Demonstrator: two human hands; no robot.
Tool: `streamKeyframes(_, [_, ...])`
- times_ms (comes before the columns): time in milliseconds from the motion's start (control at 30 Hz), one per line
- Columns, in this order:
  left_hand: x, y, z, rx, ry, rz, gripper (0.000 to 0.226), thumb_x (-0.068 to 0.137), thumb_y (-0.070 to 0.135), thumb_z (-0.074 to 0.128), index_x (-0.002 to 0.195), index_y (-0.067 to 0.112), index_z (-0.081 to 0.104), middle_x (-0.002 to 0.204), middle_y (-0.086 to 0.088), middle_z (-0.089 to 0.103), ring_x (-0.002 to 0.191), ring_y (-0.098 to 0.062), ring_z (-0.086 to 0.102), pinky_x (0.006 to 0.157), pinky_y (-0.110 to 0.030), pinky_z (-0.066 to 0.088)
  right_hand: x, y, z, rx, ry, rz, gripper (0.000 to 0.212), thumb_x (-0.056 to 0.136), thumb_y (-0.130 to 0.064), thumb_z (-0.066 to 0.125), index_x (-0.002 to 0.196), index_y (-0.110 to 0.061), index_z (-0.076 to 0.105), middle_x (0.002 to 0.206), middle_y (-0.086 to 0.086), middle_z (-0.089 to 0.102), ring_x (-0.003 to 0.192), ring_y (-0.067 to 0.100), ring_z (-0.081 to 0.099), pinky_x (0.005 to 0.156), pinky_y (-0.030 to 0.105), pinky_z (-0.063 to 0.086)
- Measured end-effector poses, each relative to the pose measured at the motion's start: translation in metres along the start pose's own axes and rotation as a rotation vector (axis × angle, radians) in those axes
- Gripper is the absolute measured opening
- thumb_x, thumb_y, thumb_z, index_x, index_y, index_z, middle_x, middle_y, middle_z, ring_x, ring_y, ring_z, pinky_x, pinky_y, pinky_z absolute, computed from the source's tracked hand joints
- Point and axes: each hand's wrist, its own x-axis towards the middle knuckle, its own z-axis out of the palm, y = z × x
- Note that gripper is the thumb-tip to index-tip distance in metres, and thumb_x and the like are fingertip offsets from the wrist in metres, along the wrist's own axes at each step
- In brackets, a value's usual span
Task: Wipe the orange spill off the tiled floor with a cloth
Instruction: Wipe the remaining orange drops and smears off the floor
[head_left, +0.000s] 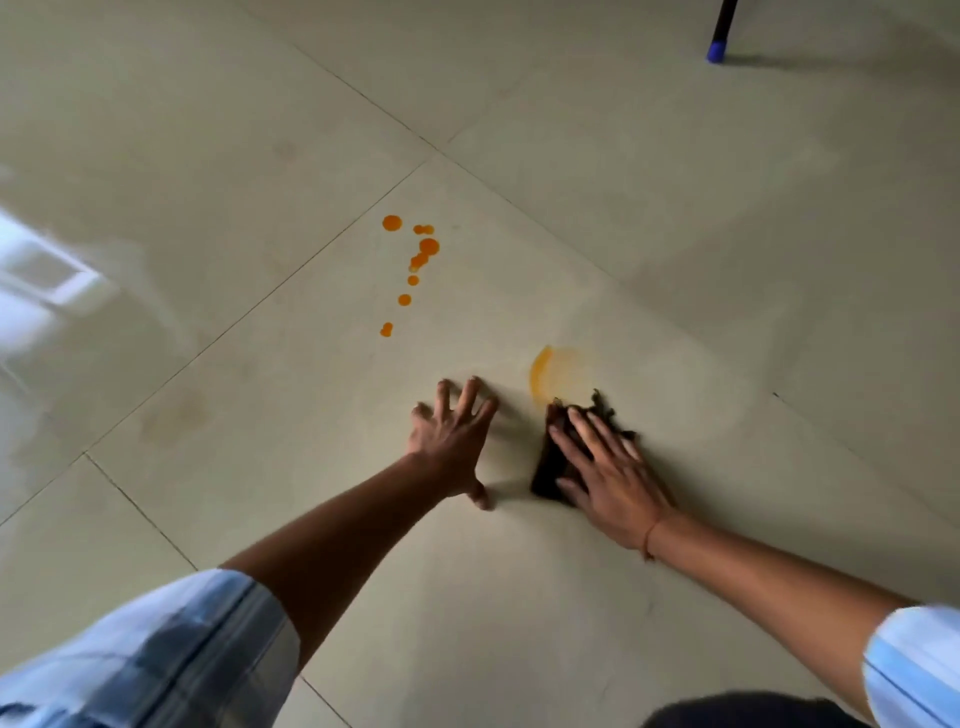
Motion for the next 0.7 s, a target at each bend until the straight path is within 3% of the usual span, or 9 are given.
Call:
streamKeyframes(133, [0.000, 0.002, -0.004, 0.005, -0.019, -0.001, 0.133, 0.046, 0.063, 0.084, 0.149, 0.024, 0.009, 0.158, -0.008, -0.001, 0.142, -0.042, 0.005, 0.104, -0.053, 0.034, 0.074, 0.018, -0.021, 0.066, 0.059, 0.319, 0.064, 0.093, -0.051, 0.035, 0.150, -0.021, 0.024, 0.158, 0.012, 0.017, 0.144, 0.031, 0.020, 0.109, 0.051, 0.026])
streamKeyframes(167, [0.001, 0.002, -0.005, 0.008, -0.013, -0.004, 0.133, 0.047, 0.063, 0.084, 0.149, 0.023, 0.009, 0.159, -0.008, -0.001, 0.142, -0.042, 0.004, 0.106, -0.053, 0.033, 0.094, 0.009, -0.022, 0.059, 0.058, 0.328, 0.064, 0.094, -0.047, 0.038, 0.150, -0.021, 0.022, 0.159, 0.012, 0.014, 0.144, 0.031, 0.016, 0.110, 0.050, 0.023])
streamKeyframes(233, [-0.001, 0.000, -0.003, -0.011, -0.021, -0.004, 0.134, 0.048, 0.063, 0.083, 0.150, 0.024, 0.007, 0.160, -0.007, -0.003, 0.144, -0.040, 0.002, 0.110, -0.051, 0.029, 0.090, -0.014, -0.013, 0.058, 0.077, 0.191, 0.062, 0.094, -0.044, 0.039, 0.149, -0.020, 0.027, 0.157, 0.013, 0.022, 0.143, 0.032, 0.023, 0.110, 0.049, 0.028])
streamKeyframes(333, [-0.005, -0.003, -0.003, -0.040, -0.039, -0.009, 0.133, 0.054, 0.060, 0.082, 0.152, 0.023, 0.001, 0.161, -0.005, -0.012, 0.146, -0.037, -0.007, 0.116, -0.051, 0.019, 0.014, -0.003, 0.001, 0.020, 0.017, -0.035, 0.062, 0.090, -0.049, 0.035, 0.145, -0.021, 0.037, 0.151, 0.012, 0.036, 0.137, 0.031, 0.037, 0.103, 0.048, 0.039])
streamKeyframes(400, [-0.007, -0.002, -0.010, -0.027, -0.081, -0.005, 0.132, 0.059, 0.055, 0.083, 0.153, 0.023, -0.005, 0.161, -0.004, -0.017, 0.147, -0.036, -0.010, 0.117, -0.051, 0.016, 0.008, 0.034, -0.005, 0.028, 0.025, 0.017, 0.064, 0.089, -0.052, 0.033, 0.144, -0.020, 0.038, 0.151, 0.013, 0.036, 0.136, 0.032, 0.038, 0.101, 0.050, 0.042])
streamKeyframes(500, [-0.008, -0.005, -0.013, 0.059, -0.092, -0.045, 0.134, 0.059, 0.053, 0.084, 0.153, 0.023, -0.007, 0.160, -0.007, -0.018, 0.147, -0.037, -0.008, 0.116, -0.057, 0.011, 0.080, 0.047, -0.031, 0.065, 0.051, 0.301, 0.066, 0.094, -0.050, 0.032, 0.151, -0.021, 0.019, 0.159, 0.010, 0.013, 0.144, 0.029, 0.017, 0.111, 0.047, 0.024])
streamKeyframes(533, [-0.008, -0.008, -0.013, 0.077, -0.090, -0.065, 0.136, 0.057, 0.054, 0.084, 0.152, 0.022, -0.008, 0.160, -0.009, -0.019, 0.147, -0.037, -0.008, 0.116, -0.058, 0.008, 0.108, 0.033, -0.036, 0.079, 0.046, 0.317, 0.066, 0.095, -0.047, 0.036, 0.152, -0.021, 0.015, 0.160, 0.010, 0.009, 0.145, 0.029, 0.012, 0.112, 0.047, 0.020])
streamKeyframes(600, [-0.005, -0.015, -0.013, 0.065, -0.082, -0.072, 0.140, 0.053, 0.059, 0.083, 0.152, 0.023, -0.008, 0.160, -0.009, -0.018, 0.147, -0.036, -0.008, 0.116, -0.059, 0.003, 0.134, -0.007, -0.032, 0.095, 0.049, 0.224, 0.064, 0.094, -0.045, 0.038, 0.150, -0.020, 0.020, 0.159, 0.011, 0.014, 0.145, 0.031, 0.014, 0.113, 0.048, 0.021])
streamKeyframes(700, [0.001, -0.033, -0.013, 0.032, -0.007, -0.038, 0.138, 0.052, 0.063, 0.081, 0.153, 0.023, -0.003, 0.161, -0.008, -0.010, 0.148, -0.032, -0.002, 0.117, -0.057, -0.001, 0.079, -0.019, -0.009, 0.038, 0.038, -0.016, 0.064, 0.091, -0.048, 0.031, 0.149, -0.023, 0.025, 0.157, 0.009, 0.024, 0.143, 0.028, 0.024, 0.110, 0.046, 0.028])
